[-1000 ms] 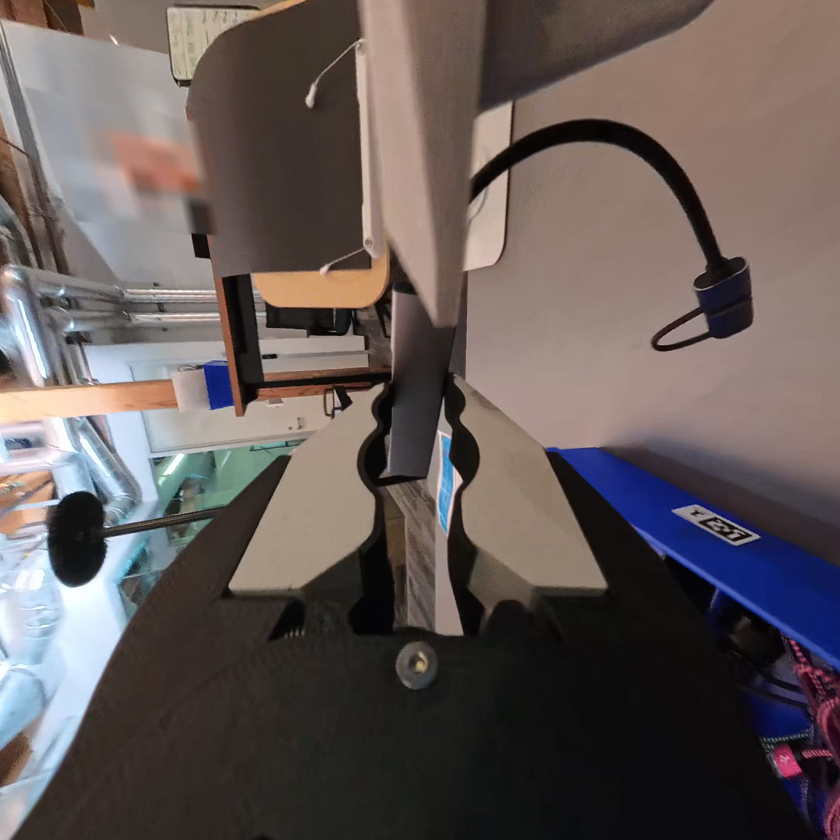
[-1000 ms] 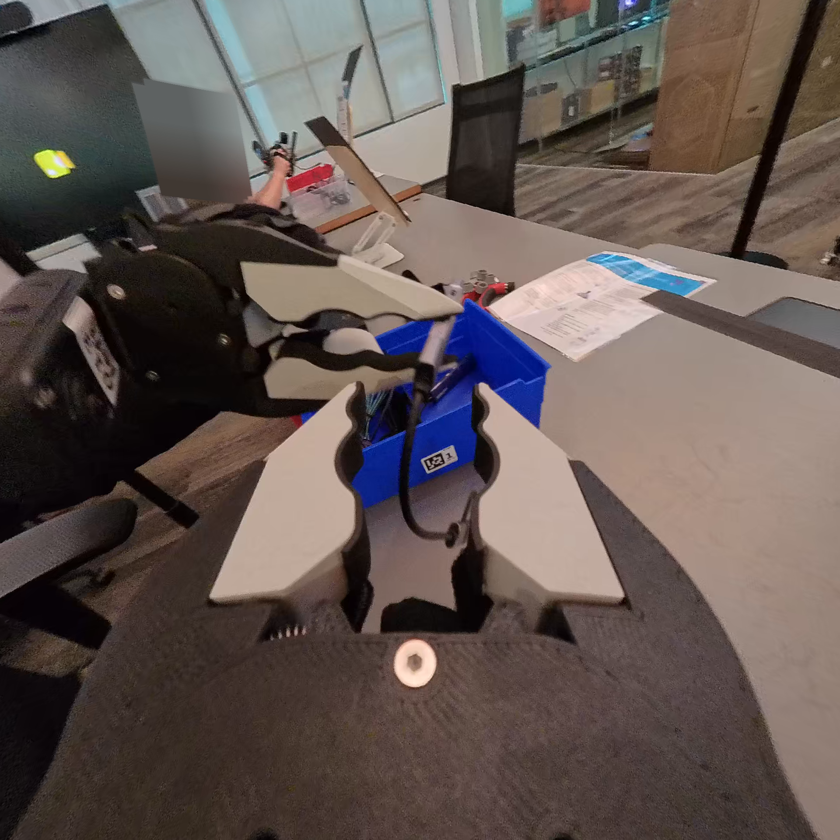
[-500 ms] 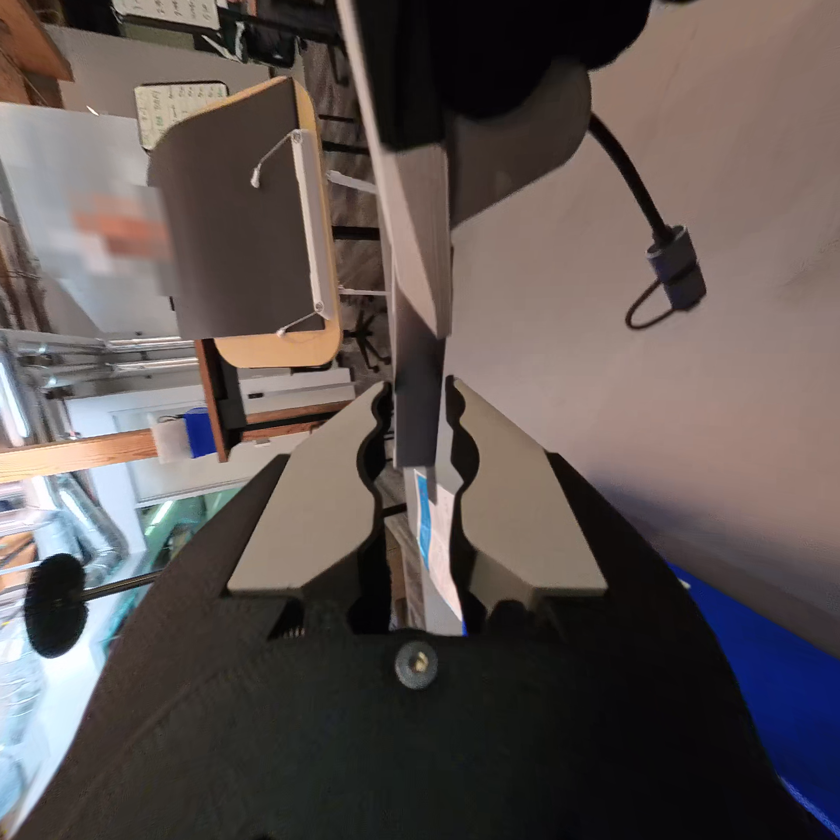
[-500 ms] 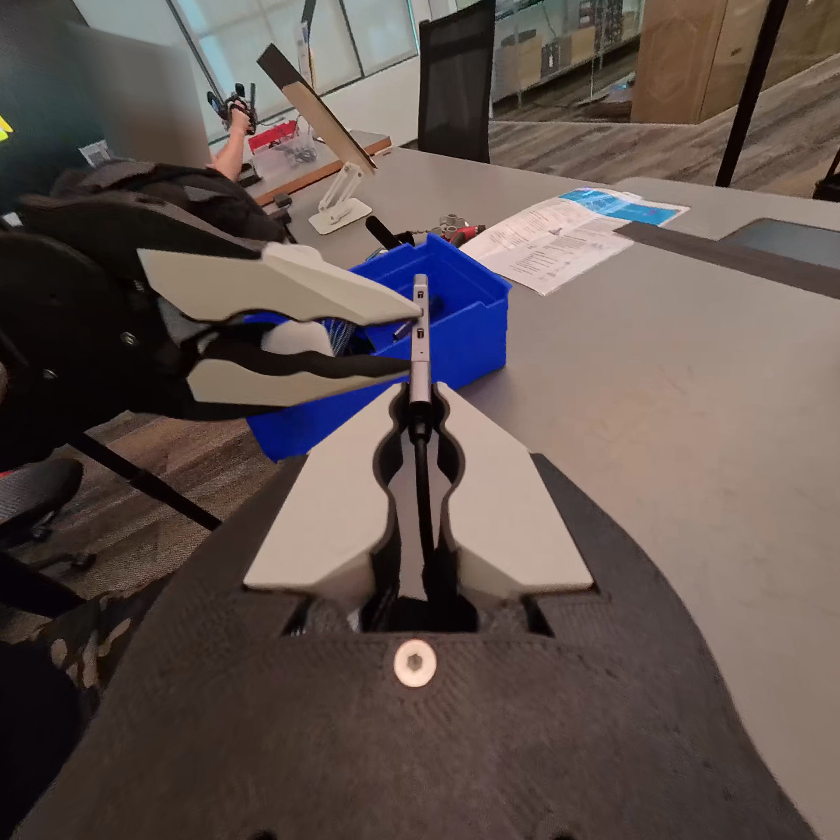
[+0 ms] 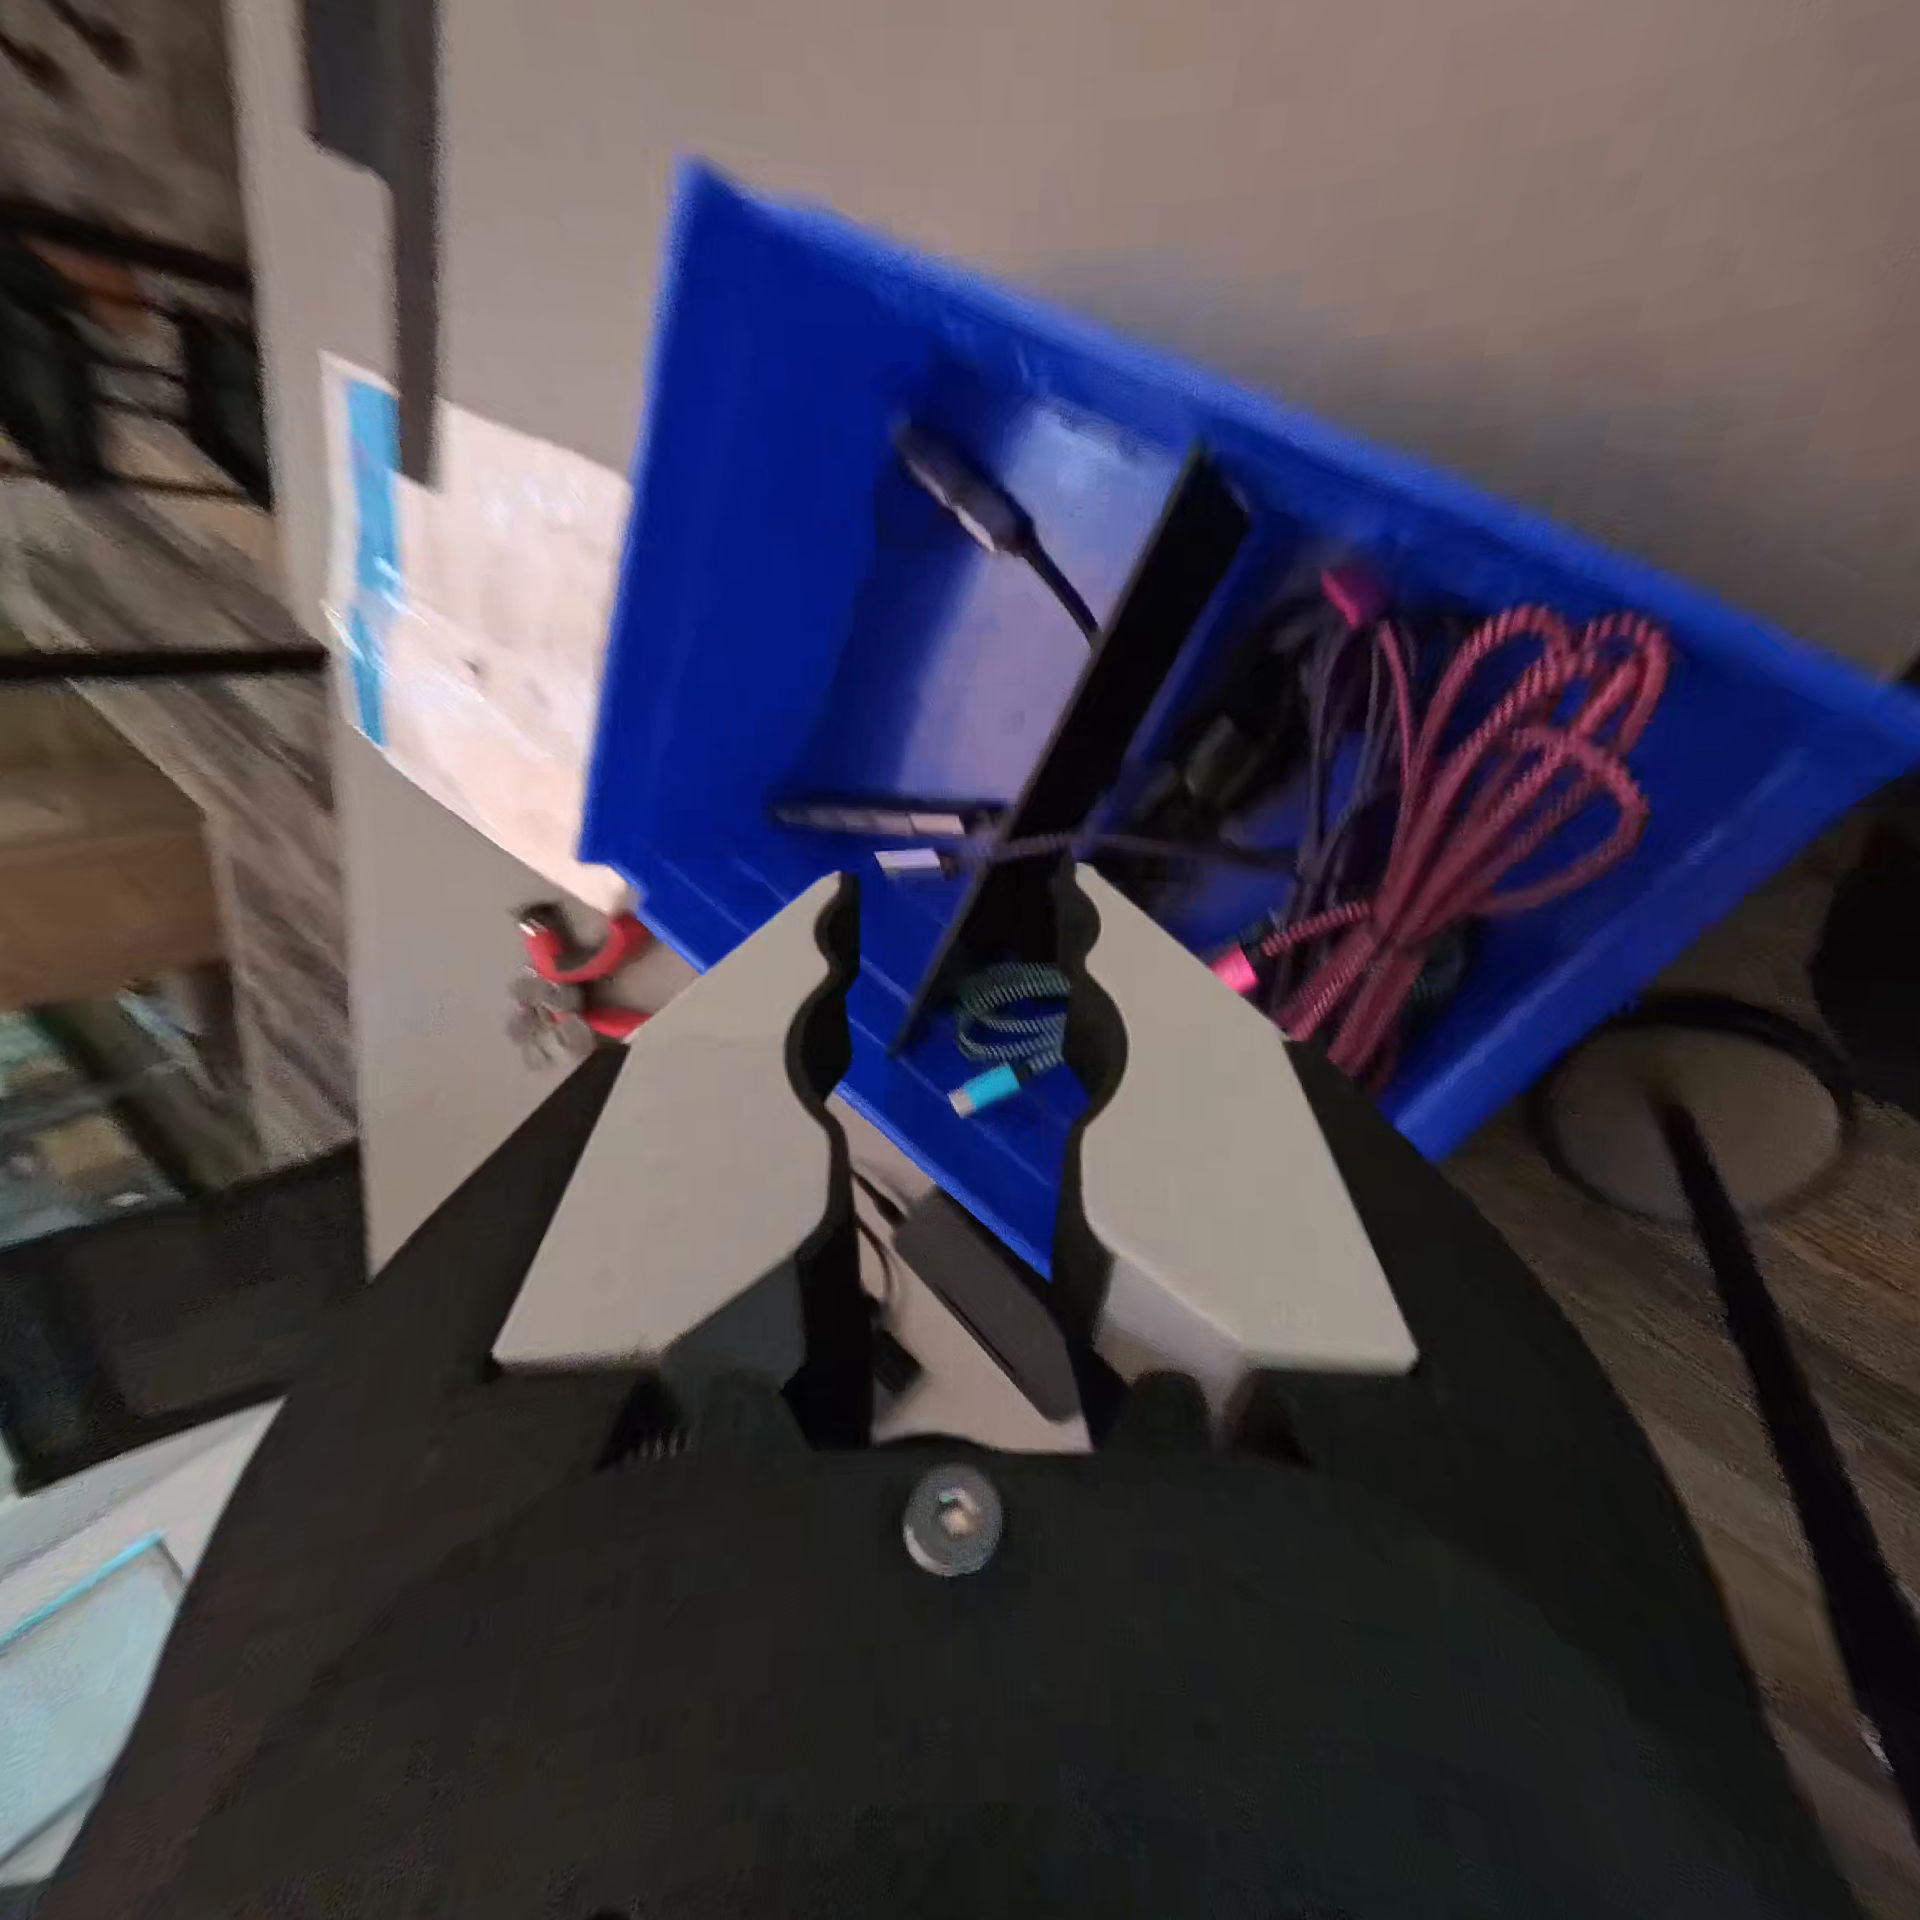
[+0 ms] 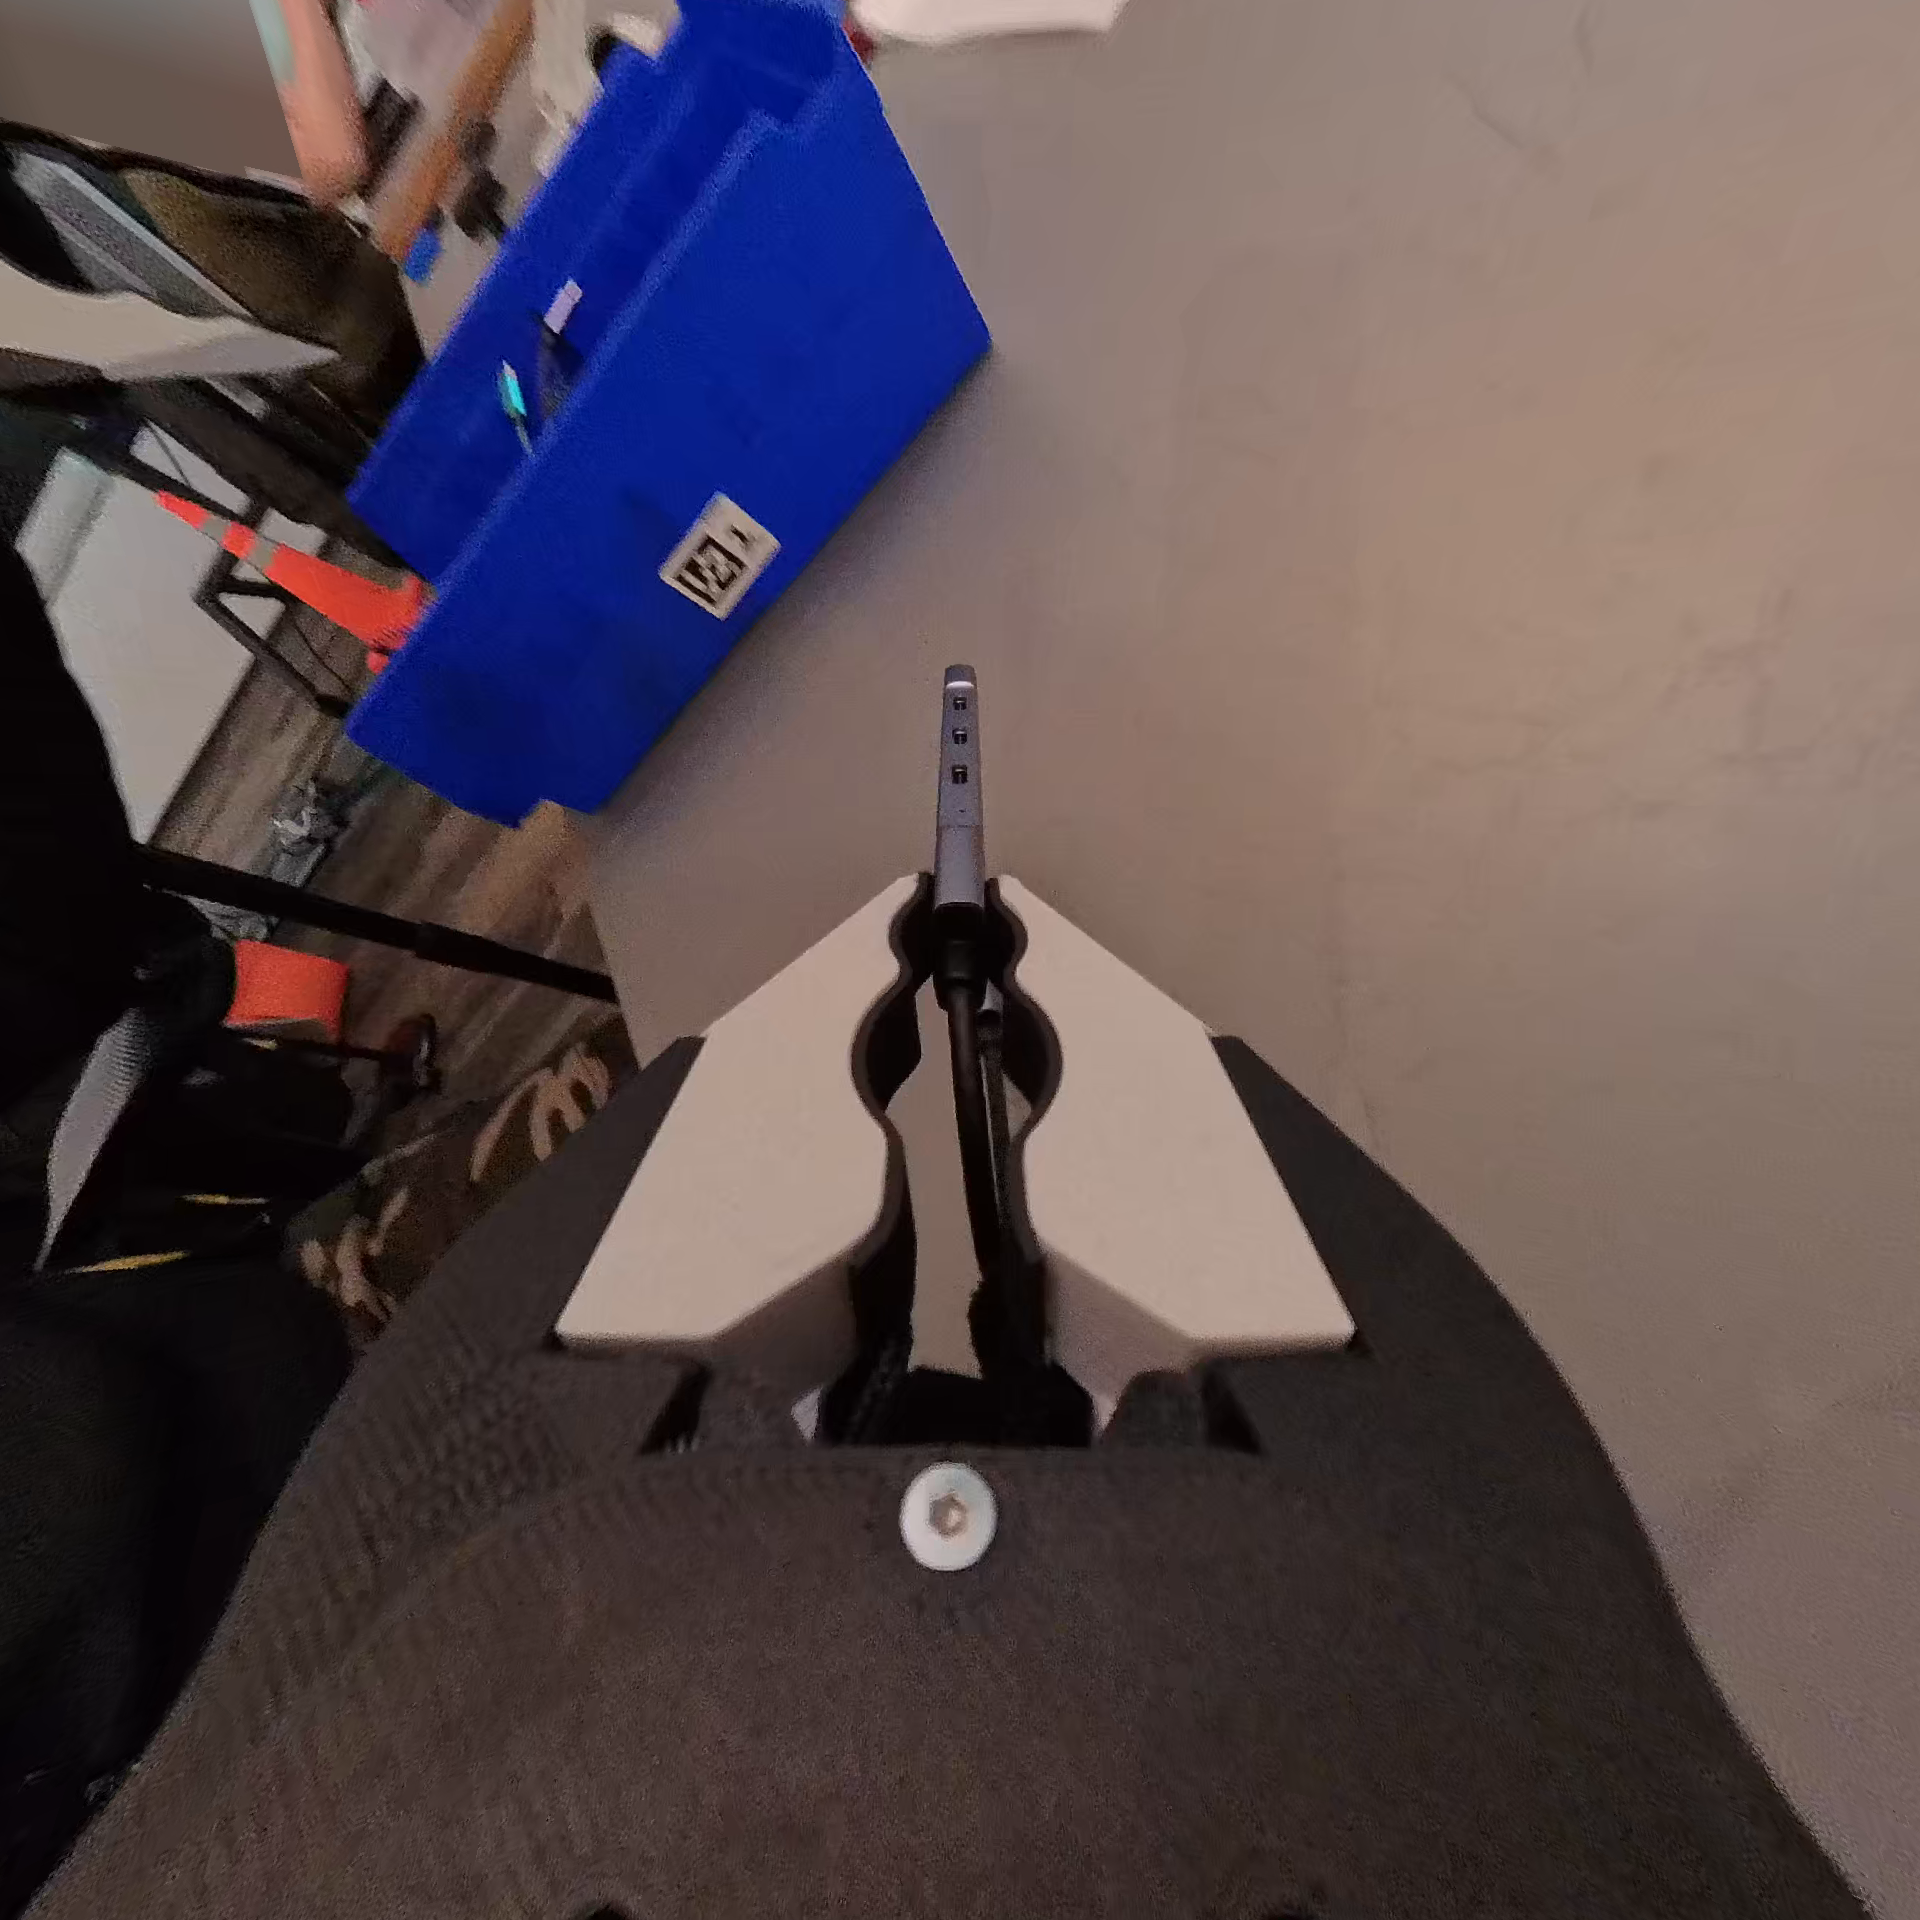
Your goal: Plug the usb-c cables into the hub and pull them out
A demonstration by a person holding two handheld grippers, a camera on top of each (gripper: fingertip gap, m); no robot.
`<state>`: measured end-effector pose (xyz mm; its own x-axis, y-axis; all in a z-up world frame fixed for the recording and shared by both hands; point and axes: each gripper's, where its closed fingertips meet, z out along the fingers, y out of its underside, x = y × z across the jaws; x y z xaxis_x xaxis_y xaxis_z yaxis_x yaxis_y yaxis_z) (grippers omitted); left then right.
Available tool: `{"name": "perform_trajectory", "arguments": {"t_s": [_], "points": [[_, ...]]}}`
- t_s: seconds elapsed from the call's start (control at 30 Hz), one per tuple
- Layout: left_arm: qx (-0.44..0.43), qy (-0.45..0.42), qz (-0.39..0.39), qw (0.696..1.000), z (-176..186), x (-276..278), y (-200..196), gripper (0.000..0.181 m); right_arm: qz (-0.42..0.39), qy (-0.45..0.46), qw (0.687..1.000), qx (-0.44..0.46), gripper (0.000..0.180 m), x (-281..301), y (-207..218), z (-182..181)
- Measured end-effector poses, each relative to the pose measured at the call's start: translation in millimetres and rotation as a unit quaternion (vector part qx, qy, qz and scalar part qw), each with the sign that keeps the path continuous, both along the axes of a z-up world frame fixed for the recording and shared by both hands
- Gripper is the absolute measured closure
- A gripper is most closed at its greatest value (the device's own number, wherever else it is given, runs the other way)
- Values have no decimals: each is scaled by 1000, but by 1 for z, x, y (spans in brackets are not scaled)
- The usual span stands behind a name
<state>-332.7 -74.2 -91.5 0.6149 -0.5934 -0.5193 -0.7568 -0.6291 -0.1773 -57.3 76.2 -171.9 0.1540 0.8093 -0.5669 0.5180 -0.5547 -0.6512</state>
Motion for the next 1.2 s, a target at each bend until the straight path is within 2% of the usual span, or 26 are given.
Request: {"name": "perform_trajectory", "arguments": {"t_s": [0.13,0.23,0.4,0.57,0.67,0.8,1.0,1.2], "points": [[-50,-34,57,997,-29,-23,-28,143,-1,-54,998,20,173,8,6,-30],[-75,-50,64,994,-49,-27,-43,143,0,-70,997,16,172,10,7,-44],[-125,32,47,991,-85,-48,-60,136,6,-94,995,36,166,13,9,-57],[-121,145,13,982,-105,-71,-49,139,2,-86,996,24,165,12,10,-60],[-135,180,12,974,-120,-84,-48,144,1,-85,996,24,164,12,10,-60],[-122,231,-2,965,-121,-90,-42,157,-2,-81,996,27,164,12,12,-58],[-64,232,5,971,-102,-90,-37,171,-12,-83,996,42,152,13,18,-56],[-34,225,-5,974,-77,-87,-36,175,-21,-83,995,44,143,14,22,-55]]}}
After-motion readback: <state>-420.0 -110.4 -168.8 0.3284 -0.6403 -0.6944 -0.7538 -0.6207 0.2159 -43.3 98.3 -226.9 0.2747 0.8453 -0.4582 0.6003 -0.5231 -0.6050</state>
